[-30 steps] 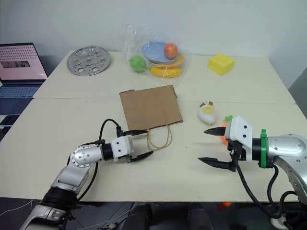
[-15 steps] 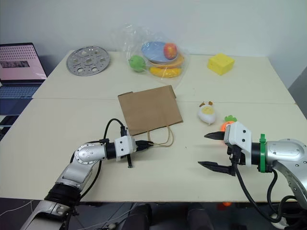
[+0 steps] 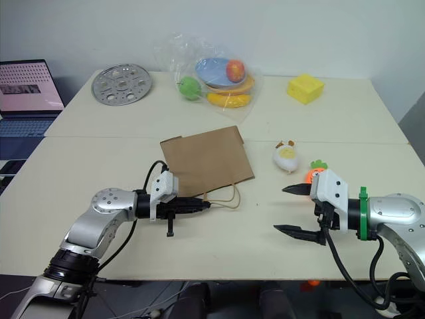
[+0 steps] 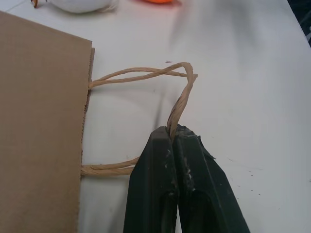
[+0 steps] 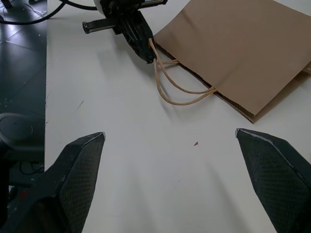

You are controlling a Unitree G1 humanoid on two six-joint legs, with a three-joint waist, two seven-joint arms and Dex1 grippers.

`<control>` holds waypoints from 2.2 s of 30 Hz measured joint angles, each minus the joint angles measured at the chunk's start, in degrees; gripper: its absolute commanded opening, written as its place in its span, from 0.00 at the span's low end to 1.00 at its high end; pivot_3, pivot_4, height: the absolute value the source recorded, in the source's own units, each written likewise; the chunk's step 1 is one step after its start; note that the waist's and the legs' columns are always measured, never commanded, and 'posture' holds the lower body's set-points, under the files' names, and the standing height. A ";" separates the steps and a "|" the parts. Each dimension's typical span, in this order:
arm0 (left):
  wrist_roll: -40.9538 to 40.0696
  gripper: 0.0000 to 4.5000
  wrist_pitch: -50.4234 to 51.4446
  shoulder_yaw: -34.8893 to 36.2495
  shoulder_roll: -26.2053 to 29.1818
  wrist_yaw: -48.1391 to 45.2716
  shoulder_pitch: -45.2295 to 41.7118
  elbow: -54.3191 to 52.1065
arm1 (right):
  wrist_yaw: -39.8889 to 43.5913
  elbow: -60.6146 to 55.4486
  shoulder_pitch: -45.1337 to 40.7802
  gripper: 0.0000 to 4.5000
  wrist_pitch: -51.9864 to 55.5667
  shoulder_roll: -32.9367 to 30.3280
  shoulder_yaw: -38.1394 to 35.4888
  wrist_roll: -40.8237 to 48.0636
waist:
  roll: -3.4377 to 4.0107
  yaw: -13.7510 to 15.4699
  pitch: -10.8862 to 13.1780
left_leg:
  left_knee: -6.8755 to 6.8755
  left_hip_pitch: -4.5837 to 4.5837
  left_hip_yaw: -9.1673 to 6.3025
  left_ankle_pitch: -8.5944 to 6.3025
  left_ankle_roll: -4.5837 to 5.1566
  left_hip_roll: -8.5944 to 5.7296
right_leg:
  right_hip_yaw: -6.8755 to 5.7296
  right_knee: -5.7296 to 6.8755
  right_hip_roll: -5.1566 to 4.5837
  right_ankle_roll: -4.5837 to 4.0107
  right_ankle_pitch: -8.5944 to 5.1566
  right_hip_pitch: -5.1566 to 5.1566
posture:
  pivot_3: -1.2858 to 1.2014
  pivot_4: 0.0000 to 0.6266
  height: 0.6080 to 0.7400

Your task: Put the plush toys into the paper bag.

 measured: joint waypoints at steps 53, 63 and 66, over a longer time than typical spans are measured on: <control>-20.86 0.00 29.81 12.72 -0.70 5.82 -9.25 -8.70 | -19.44 13.07 -19.71 0.01 -0.13 25.94 24.43 -15.96 | -0.05 -0.39 0.02 | -0.10 -0.08 -0.26 0.00 -0.01 0.05 | -0.22 0.07 0.06 -0.21 0.13 -0.10 | 0.52 0.24 1.00; -22.28 0.00 30.81 13.92 -5.04 11.55 -9.13 -9.51 | -32.33 37.26 -24.39 0.01 -10.70 45.01 29.40 -28.82 | -0.05 -0.15 0.02 | -0.14 -0.10 -0.34 0.00 -0.01 0.04 | -0.32 0.09 0.05 -0.26 0.16 -0.11 | 0.52 0.24 1.00; -23.42 0.00 31.26 15.19 -5.88 13.50 -9.35 -9.50 | -36.11 43.02 -24.49 0.01 -13.86 47.81 29.52 -31.94 | -0.05 -0.16 0.02 | -0.14 -0.09 -0.35 0.00 -0.02 0.04 | -0.33 0.11 0.05 -0.26 0.16 -0.10 | 0.52 0.24 1.00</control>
